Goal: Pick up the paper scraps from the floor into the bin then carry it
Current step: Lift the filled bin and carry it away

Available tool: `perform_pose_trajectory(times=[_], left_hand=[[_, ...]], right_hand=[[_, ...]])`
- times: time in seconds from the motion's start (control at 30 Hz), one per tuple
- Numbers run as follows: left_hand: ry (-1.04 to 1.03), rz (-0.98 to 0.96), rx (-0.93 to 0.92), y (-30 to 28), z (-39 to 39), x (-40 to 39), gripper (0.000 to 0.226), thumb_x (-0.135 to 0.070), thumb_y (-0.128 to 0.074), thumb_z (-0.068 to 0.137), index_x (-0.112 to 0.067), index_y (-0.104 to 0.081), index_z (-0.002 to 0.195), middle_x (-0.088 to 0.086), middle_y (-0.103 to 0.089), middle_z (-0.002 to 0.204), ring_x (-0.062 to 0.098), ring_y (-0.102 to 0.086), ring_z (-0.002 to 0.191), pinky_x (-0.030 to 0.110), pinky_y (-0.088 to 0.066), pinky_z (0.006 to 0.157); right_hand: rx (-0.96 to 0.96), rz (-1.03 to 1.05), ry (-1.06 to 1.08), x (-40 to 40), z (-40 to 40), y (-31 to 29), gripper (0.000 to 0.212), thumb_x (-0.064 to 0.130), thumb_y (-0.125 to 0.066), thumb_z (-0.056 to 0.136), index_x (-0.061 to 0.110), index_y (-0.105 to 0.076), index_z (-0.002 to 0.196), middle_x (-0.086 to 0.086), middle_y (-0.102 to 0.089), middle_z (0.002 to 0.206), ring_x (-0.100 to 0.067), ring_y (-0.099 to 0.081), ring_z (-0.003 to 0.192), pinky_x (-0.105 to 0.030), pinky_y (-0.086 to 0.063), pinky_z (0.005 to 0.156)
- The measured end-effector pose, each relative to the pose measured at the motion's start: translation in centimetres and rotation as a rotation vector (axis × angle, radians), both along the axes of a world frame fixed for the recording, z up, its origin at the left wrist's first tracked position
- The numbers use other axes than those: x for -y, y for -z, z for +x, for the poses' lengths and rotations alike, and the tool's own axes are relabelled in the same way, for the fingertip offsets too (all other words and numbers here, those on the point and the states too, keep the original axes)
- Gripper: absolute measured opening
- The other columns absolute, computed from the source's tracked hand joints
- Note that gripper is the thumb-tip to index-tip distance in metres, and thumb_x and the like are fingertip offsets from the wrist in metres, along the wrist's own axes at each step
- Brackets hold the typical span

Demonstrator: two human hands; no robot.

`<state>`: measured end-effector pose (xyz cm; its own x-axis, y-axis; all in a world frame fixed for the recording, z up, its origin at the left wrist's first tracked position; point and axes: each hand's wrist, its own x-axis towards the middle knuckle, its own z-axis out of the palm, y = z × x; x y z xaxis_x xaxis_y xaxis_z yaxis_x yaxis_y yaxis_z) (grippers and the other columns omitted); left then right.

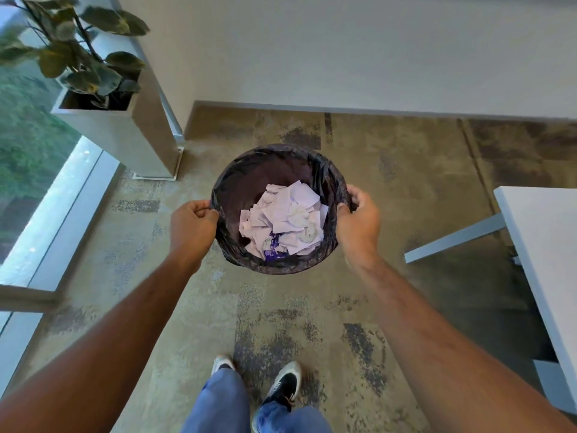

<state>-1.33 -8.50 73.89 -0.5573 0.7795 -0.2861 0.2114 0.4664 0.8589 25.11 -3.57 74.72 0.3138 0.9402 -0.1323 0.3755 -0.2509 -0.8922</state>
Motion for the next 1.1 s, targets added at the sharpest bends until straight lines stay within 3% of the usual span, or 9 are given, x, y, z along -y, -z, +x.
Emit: perform_pose_trajectory(times=[0.1, 0.23, 0.4, 0.53, 0.67, 0.87, 1.1], left_hand=[[-0.003, 0.018, 0.010, -1.4, 1.0, 0.0, 0.019, -0.008, -0.056, 0.095, -0.014, -0.073, 0.100, 0.001, -0.076, 0.084, 0.030, -0.073, 0.083, 0.047, -0.063, 0.078], [0.001, 0.043, -0.001, -2.4, 1.6, -1.2, 0.019, -0.006, -0.057, 0.095, -0.008, -0.073, 0.106, 0.004, -0.075, 0.085, 0.015, -0.070, 0.075, 0.038, -0.062, 0.077], [0.004, 0.043, 0.018, -2.5, 1.4, -3.9, 0.017, -0.007, -0.059, 0.094, -0.009, -0.072, 0.105, 0.010, -0.076, 0.088, 0.021, -0.072, 0.080, 0.041, -0.062, 0.078], [-0.016, 0.025, 0.019, -2.4, 1.4, -7.0, 0.017, -0.006, -0.058, 0.094, -0.010, -0.072, 0.103, 0.006, -0.075, 0.088, 0.025, -0.072, 0.085, 0.043, -0.062, 0.080], [-0.023, 0.001, 0.039, -1.7, 0.8, -11.4, 0.016, -0.007, -0.059, 0.093, -0.013, -0.072, 0.100, 0.003, -0.074, 0.084, 0.023, -0.072, 0.081, 0.047, -0.062, 0.079], [-0.029, -0.005, 0.068, -2.1, -0.3, -18.0, 0.018, -0.004, -0.059, 0.092, -0.015, -0.072, 0.096, 0.001, -0.075, 0.081, 0.019, -0.072, 0.076, 0.045, -0.063, 0.077], [-0.084, 0.013, 0.075, -2.8, -1.6, -26.0, 0.018, 0.001, -0.058, 0.093, -0.003, -0.070, 0.107, 0.006, -0.072, 0.085, 0.017, -0.066, 0.074, 0.041, -0.061, 0.079]], right_hand=[[-0.007, 0.002, 0.019, 0.0, 1.0, -0.9, 0.039, 0.007, -0.057, 0.098, 0.017, -0.060, 0.136, 0.008, -0.064, 0.121, -0.006, -0.058, 0.109, -0.026, -0.049, 0.097], [0.001, 0.017, 0.082, -1.2, 1.4, -1.2, 0.029, 0.015, -0.062, 0.098, 0.018, -0.063, 0.126, 0.009, -0.066, 0.111, -0.008, -0.064, 0.099, -0.029, -0.054, 0.089], [0.015, 0.006, 0.102, -4.0, 1.2, -1.2, 0.027, 0.012, -0.063, 0.097, 0.016, -0.063, 0.124, 0.015, -0.063, 0.097, 0.001, -0.060, 0.084, -0.020, -0.053, 0.077], [0.044, -0.036, 0.075, -7.3, 0.6, -0.8, 0.032, 0.011, -0.061, 0.098, 0.015, -0.060, 0.130, 0.002, -0.068, 0.115, -0.012, -0.065, 0.100, -0.031, -0.056, 0.090], [0.072, -0.080, 0.043, -11.7, -0.1, -0.1, 0.037, 0.015, -0.058, 0.100, 0.016, -0.057, 0.137, 0.000, -0.065, 0.129, -0.017, -0.063, 0.116, -0.041, -0.053, 0.101], [0.091, -0.108, 0.025, -18.9, -1.2, -0.6, 0.037, 0.018, -0.056, 0.102, 0.014, -0.057, 0.139, 0.000, -0.066, 0.130, -0.018, -0.062, 0.118, -0.035, -0.050, 0.101], [0.061, -0.111, 0.009, -27.1, -2.9, -1.1, 0.038, 0.017, -0.057, 0.102, 0.015, -0.057, 0.140, 0.000, -0.066, 0.132, -0.018, -0.062, 0.119, -0.039, -0.051, 0.104]])
